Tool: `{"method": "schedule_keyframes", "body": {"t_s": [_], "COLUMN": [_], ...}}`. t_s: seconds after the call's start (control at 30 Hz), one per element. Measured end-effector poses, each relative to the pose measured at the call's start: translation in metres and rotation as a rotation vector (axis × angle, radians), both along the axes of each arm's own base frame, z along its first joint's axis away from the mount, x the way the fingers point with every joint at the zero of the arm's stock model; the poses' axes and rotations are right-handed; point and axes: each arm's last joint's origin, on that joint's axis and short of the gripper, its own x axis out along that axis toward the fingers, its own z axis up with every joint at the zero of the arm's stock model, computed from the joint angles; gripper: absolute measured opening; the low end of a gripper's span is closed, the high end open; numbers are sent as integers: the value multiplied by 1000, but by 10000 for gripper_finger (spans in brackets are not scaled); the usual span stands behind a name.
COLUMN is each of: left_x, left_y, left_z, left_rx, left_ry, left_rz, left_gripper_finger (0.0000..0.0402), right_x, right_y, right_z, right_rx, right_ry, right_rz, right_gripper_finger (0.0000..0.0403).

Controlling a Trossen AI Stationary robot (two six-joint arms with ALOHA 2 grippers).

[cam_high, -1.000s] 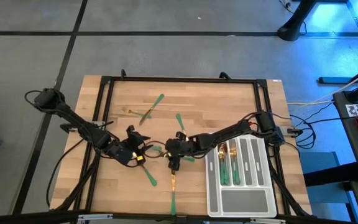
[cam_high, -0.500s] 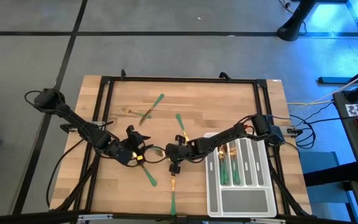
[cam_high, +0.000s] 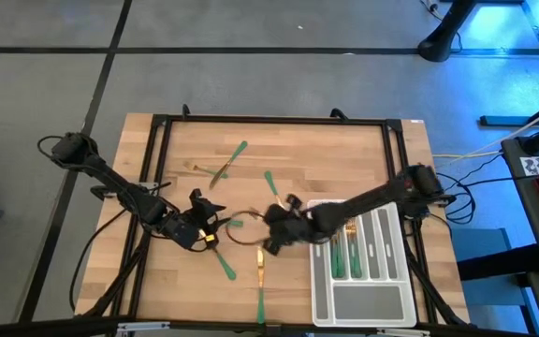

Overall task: Sort silverware
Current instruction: Put the top center green fork into the silverware rack

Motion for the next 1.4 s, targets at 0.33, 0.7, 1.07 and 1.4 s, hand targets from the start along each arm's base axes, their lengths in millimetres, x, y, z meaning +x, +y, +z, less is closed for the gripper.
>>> {"method": "schedule_keyframes", "body": {"t_s": [0.33, 0.7, 1.07, 1.4], "left_x": [-6, -13, -3, -2], "left_y": [4, 10, 15, 16], "left_z": [-11, -25, -17, -17], "left_rx": [16, 11, 38, 19], "left_ry": [25, 1, -58, -72], "left_rz": [4, 49, 52, 64], "left_gripper_finger": [168, 168, 168, 168], "right_x": [-123, -210, -215, -212], "right_y": [41, 61, 40, 34], "right_z": [50, 1, -47, -49], "right_rx": [79, 277, 418, 374], "right_ry": [302, 331, 347, 338], "right_rz": [-393, -843, -935, -884], "right_gripper_finger": [12, 11, 14, 30]}}
